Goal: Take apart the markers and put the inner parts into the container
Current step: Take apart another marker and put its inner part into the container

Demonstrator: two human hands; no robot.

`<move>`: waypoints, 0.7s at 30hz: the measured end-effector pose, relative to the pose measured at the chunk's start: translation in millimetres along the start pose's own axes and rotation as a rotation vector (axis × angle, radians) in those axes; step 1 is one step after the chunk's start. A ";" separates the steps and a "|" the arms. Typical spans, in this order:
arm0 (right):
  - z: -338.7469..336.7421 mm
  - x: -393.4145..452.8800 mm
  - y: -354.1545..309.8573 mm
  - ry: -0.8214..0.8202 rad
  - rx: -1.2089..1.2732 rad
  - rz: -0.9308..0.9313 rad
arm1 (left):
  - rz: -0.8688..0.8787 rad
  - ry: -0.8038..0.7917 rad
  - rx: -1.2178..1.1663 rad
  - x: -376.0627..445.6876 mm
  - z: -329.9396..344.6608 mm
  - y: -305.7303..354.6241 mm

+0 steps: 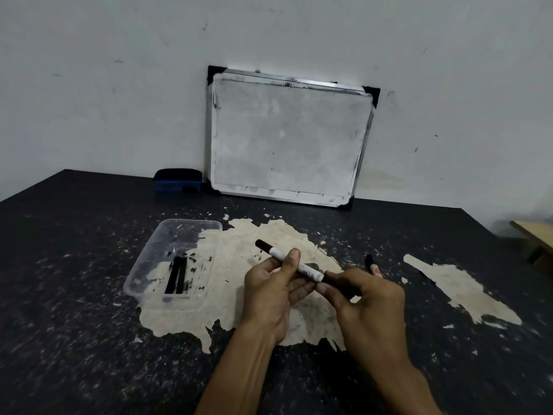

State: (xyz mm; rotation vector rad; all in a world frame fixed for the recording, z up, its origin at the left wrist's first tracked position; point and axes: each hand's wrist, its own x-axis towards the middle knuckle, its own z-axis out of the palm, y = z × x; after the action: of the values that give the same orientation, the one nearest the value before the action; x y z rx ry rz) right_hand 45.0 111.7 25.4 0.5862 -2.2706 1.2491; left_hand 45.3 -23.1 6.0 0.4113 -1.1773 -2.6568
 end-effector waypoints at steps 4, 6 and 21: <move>-3.0 -3.0 3.6 -0.021 0.181 0.206 | 0.068 -0.022 0.094 -1.7 0.9 -1.8; -8.4 -3.5 3.8 -0.063 0.178 0.229 | 0.085 -0.020 0.141 -2.5 3.7 -3.1; -71.5 33.8 104.0 -0.180 -0.314 0.461 | 0.117 -0.065 1.341 19.2 56.6 -28.7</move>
State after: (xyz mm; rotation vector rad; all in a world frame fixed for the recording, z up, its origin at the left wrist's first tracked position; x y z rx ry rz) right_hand -27.0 219.7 10.9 0.0592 -2.7865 1.0251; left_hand 6.3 29.3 17.6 0.3836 -2.7167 -1.4001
